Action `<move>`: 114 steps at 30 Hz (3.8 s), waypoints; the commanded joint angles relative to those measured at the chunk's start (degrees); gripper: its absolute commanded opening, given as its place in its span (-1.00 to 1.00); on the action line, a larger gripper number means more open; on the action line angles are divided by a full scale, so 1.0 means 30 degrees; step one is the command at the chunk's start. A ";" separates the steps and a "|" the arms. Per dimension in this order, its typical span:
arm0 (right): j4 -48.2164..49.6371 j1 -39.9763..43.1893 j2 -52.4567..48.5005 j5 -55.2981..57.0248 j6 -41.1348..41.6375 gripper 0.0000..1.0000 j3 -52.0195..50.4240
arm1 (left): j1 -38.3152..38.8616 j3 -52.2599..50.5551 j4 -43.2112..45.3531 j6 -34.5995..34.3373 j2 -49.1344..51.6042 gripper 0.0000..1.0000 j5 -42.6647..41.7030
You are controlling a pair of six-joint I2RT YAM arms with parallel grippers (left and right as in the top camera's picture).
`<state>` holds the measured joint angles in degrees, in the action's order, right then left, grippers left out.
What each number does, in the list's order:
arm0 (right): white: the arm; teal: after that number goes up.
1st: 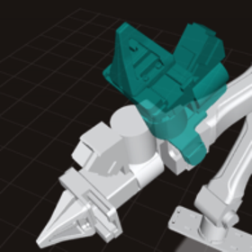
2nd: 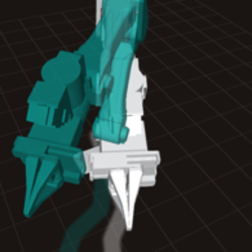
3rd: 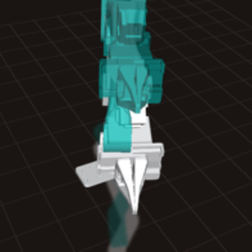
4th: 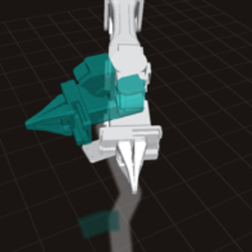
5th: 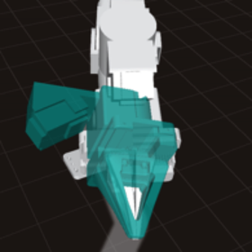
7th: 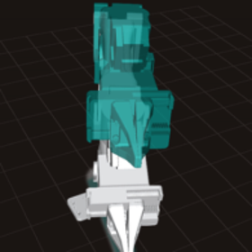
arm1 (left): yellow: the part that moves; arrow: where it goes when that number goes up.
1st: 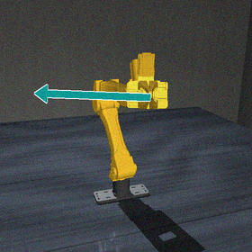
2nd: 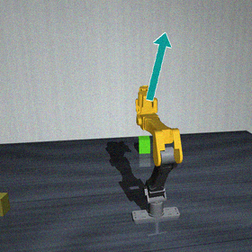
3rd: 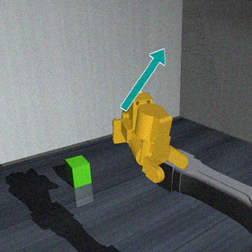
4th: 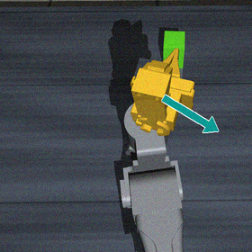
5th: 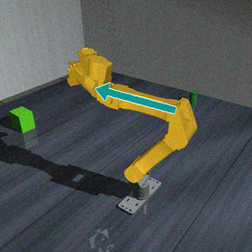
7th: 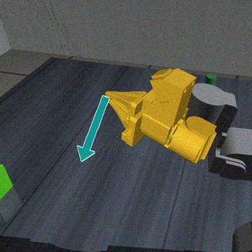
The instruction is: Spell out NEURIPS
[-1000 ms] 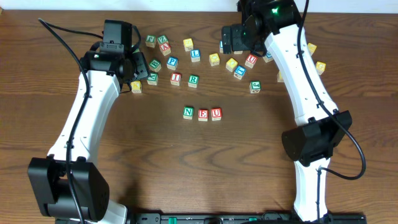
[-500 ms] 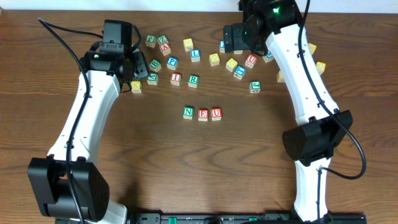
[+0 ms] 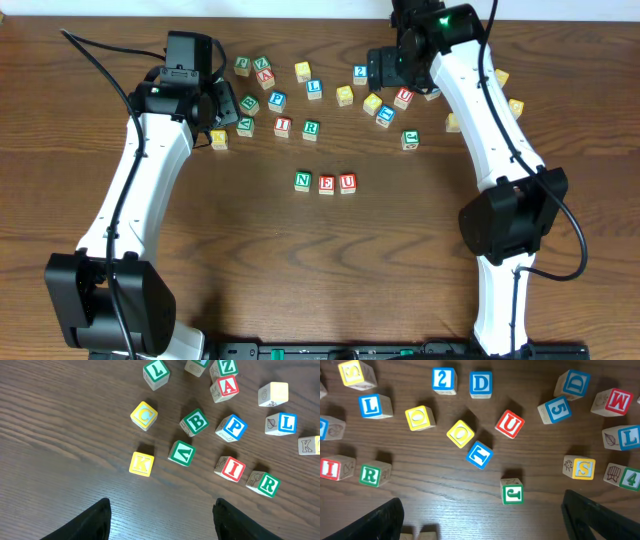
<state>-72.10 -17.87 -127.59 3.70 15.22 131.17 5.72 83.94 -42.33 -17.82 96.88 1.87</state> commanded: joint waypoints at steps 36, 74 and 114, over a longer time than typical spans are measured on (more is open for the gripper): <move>0.1217 -0.0022 -0.0015 -0.0372 -0.0240 0.95 -0.1056 | -0.0058 0.0182 0.0000 -0.0080 0.0109 0.29 0.0226; 0.1683 -0.0219 -0.0015 -0.0605 0.0073 0.91 -0.1158 | -0.0058 0.0182 0.0240 -0.0080 0.0423 0.29 0.0153; 0.5326 -0.4801 -0.4590 -0.2747 0.5362 0.43 -0.1180 | -0.0102 0.0182 -0.1741 0.0219 0.0532 0.30 0.3060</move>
<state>-56.73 -31.59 -140.38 -6.37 29.80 127.76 5.67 83.94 -47.24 -17.76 97.89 9.21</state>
